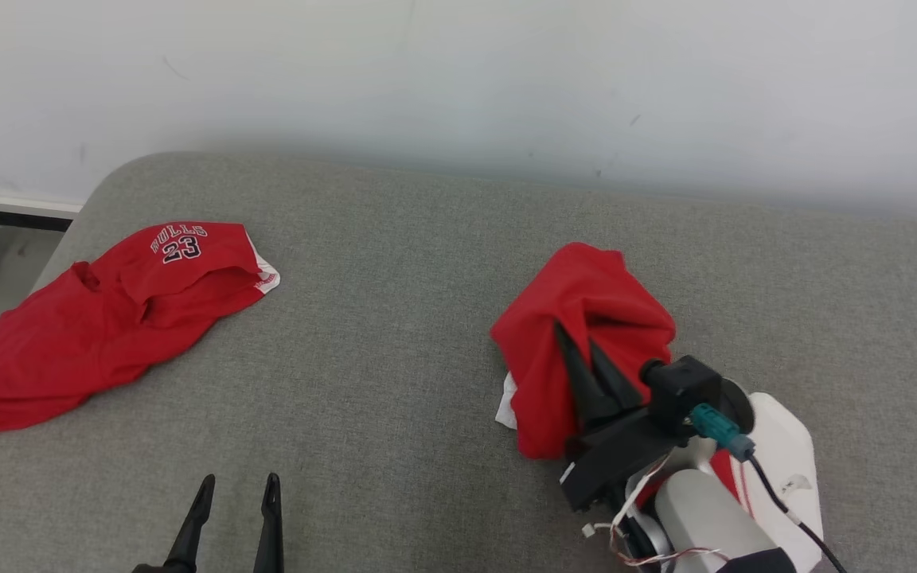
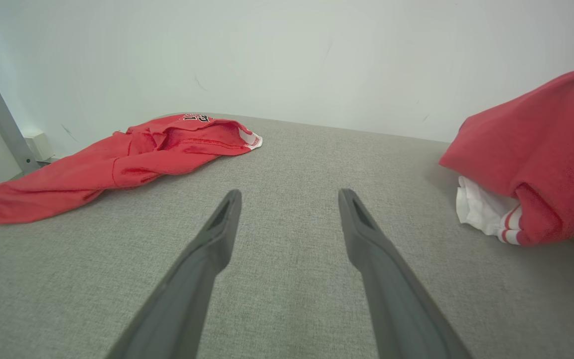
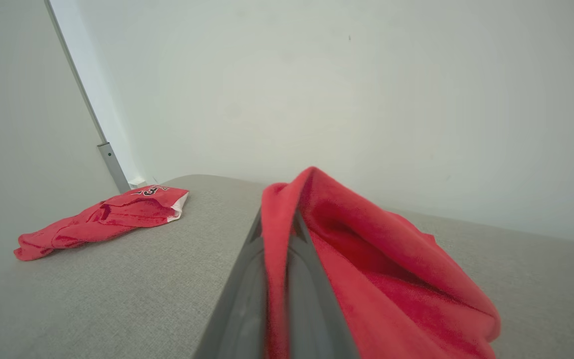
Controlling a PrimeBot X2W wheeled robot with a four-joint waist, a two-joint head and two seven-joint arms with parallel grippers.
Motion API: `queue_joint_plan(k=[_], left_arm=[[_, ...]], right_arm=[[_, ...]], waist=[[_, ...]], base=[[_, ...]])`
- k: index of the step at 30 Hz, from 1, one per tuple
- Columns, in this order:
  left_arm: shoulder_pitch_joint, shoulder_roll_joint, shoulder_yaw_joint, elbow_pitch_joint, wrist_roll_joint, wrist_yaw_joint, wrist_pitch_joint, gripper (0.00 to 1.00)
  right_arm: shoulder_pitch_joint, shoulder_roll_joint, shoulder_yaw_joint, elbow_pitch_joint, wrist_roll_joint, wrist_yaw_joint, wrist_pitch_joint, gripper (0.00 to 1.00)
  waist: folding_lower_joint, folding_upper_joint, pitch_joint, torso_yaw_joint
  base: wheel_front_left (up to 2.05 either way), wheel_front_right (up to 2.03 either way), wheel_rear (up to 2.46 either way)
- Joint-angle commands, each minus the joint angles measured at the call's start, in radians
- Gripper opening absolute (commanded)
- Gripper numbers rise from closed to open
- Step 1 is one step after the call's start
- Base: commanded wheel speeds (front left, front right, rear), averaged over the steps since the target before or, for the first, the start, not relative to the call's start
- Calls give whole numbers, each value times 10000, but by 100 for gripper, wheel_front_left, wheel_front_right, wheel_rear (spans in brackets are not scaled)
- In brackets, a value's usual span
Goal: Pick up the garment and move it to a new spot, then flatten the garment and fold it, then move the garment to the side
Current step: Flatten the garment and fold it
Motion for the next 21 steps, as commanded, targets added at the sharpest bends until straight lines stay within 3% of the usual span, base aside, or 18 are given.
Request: queue_joint_plan(k=[1, 9, 10, 11, 12, 16, 21], left_arm=[[28, -12, 9, 20, 82, -10, -37, 100], [19, -11, -58, 29, 17, -1, -37, 100], [51, -11, -57, 24, 2, 15, -37, 100], [90, -11, -44, 21, -12, 26, -37, 100], [132, -12, -32, 20, -26, 42, -37, 100], [198, -11, -3, 42, -23, 47, -37, 100], [235, -12, 23, -7, -46, 105, -37, 100]], right_arm=[[4, 15, 437, -121, 172, -22, -45, 0], [327, 9, 2406, 12, 885, -22, -52, 0], [345, 9, 2504, 46, 959, -22, -52, 4], [360, 11, 2594, 85, 1056, -22, -53, 49], [394, 8, 2668, 237, 1154, -22, -51, 100], [331, 11, 2444, 326, 1002, -22, -52, 100], [982, 6, 1570, -426, 594, -22, -53, 100]], waist=[[0, 0, -16, 12], [0, 0, -38, 21], [0, 0, -44, -2], [0, 0, -58, -38], [0, 0, -72, -79], [0, 0, -168, -269], [0, 0, -240, -511]], base=[[0, 0, 0], [0, 0, 0], [0, 0, 0], [0, 0, 0], [0, 0, 0], [0, 0, 0], [0, 0, 0]])
